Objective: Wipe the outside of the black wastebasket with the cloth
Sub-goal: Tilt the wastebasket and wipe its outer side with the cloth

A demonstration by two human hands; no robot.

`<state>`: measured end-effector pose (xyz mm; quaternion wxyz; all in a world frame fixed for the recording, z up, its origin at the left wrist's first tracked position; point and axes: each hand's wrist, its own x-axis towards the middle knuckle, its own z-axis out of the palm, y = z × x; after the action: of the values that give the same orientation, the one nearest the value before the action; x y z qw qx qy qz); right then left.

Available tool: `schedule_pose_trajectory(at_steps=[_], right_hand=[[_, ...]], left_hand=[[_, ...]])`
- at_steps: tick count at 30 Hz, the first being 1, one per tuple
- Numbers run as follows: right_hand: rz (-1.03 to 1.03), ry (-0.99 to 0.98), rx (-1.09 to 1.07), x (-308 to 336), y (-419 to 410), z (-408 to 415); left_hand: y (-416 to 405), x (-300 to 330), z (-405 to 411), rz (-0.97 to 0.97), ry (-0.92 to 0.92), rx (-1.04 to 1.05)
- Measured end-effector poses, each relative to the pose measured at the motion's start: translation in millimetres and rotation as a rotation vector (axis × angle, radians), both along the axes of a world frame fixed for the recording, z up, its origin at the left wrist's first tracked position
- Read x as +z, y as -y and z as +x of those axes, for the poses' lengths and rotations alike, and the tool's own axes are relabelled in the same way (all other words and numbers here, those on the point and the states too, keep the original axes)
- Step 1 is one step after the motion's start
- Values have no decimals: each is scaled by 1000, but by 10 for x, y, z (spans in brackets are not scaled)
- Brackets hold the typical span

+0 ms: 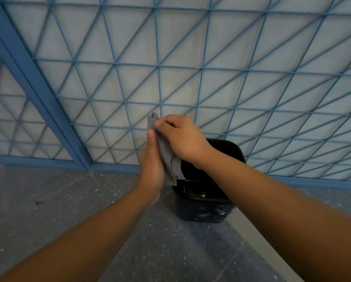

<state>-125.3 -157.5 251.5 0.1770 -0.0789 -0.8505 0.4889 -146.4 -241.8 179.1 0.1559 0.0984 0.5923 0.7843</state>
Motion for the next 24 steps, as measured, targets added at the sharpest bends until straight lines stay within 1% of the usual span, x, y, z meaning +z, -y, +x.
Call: schedule_pose_trajectory(at_steps=[2, 5, 8, 11, 12, 13, 14, 15, 16, 17, 18, 19, 20, 22, 23, 24], right_hand=[[42, 73, 67, -45, 125, -97], [112, 151, 105, -166, 254, -186], [103, 209, 132, -326, 402, -203], [117, 287, 191, -503, 518, -177], [68, 318, 211, -551, 530, -159], [-39, 351, 221, -584, 514, -137], [-152, 368, 205, -626, 464, -109], [-224, 359, 175, -673, 391, -55], [-193, 327, 127, -728, 301, 27], [-36, 294, 79, -792, 192, 124], [189, 285, 42, -878, 87, 234], [404, 314, 22, -952, 6, 355], [566, 388, 26, -1028, -37, 465], [730, 505, 36, -1191, -60, 590], [777, 500, 26, -1267, -55, 605], [821, 451, 6, -1326, -57, 590]], left_hand=[[56, -183, -153, 2, 66, 89], [137, -367, -275, 82, 229, 44], [236, -502, -370, 169, 378, 69], [285, -603, -422, 139, 409, 83], [299, -631, -423, 112, 426, 83], [313, -645, -415, 88, 450, 66], [329, -663, -404, 74, 475, 35], [352, -686, -394, 65, 494, 0], [385, -717, -378, 60, 515, -25], [423, -743, -364, 53, 542, -33], [477, -778, -348, 46, 565, -25], [513, -823, -345, 40, 577, -9], [546, -876, -343, 33, 575, 13], [606, -964, -335, 17, 552, 50], [628, -990, -327, 3, 531, 66], [638, -1006, -326, -19, 502, 79]])
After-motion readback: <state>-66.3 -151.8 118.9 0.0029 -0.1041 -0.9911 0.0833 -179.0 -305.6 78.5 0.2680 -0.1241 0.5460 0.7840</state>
